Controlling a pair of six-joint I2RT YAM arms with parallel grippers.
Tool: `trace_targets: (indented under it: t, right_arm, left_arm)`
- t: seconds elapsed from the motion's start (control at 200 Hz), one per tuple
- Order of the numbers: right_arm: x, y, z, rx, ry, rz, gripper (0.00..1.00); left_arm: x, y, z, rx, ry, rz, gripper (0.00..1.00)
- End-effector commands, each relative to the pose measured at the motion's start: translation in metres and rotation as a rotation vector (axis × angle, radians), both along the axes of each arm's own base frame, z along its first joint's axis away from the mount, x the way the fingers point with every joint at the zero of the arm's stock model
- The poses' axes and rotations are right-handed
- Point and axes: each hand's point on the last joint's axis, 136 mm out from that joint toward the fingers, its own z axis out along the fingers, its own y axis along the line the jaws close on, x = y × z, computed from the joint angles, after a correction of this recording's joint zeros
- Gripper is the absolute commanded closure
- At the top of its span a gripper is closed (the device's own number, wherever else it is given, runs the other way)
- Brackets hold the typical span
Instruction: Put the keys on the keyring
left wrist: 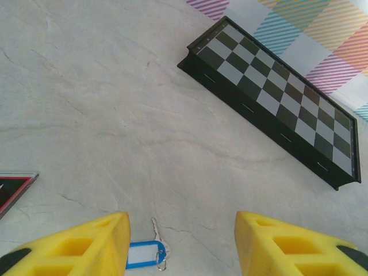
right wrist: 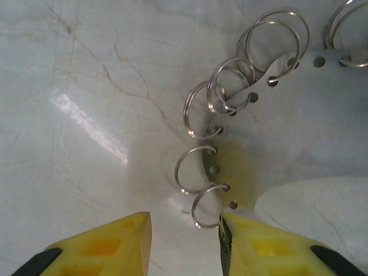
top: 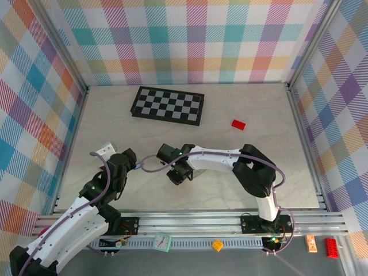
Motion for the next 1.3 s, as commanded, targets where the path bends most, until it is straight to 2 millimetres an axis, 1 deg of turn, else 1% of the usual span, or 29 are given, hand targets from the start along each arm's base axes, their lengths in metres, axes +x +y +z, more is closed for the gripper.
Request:
trace_targets:
  t: [0.0, 0.175, 0.62, 0.805, 1.095, 1.165, 1.25, 1.295]
  right_arm:
    - [0.000, -0.007, -0.004, -0.065, -0.006, -0.013, 0.65]
    - [0.003, -0.012, -0.010, -0.102, -0.020, -0.016, 0.68]
    - [0.018, -0.018, -0.006, -0.163, -0.111, -0.017, 0.81]
    - [0.019, -0.018, -0.008, -0.171, -0.118, -0.010, 0.88]
    - [0.020, -0.017, -0.010, -0.174, -0.118, -0.009, 0.88]
    - [0.020, -0.016, -0.009, -0.170, -0.120, -0.011, 0.91]
    - [0.021, -0.015, -0.005, -0.156, -0.129, -0.015, 1.00]
    - [0.021, -0.014, 0.000, -0.142, -0.135, -0.018, 1.00]
  left_arm:
    - [-0.002, 0.009, -0.002, 0.008, 0.005, 0.039, 0.50]
    - [-0.001, 0.008, -0.002, 0.005, 0.003, 0.037, 0.50]
    - [0.000, 0.006, -0.002, 0.000, 0.004, 0.035, 0.50]
    - [0.000, 0.006, -0.004, 0.000, 0.009, 0.036, 0.50]
    - [0.002, 0.004, -0.003, 0.001, 0.012, 0.031, 0.50]
    - [0.002, 0.004, -0.003, -0.001, 0.010, 0.031, 0.50]
    - [0.002, 0.005, -0.002, 0.004, 0.010, 0.030, 0.50]
    - [0.002, 0.005, -0.001, 0.008, 0.010, 0.029, 0.50]
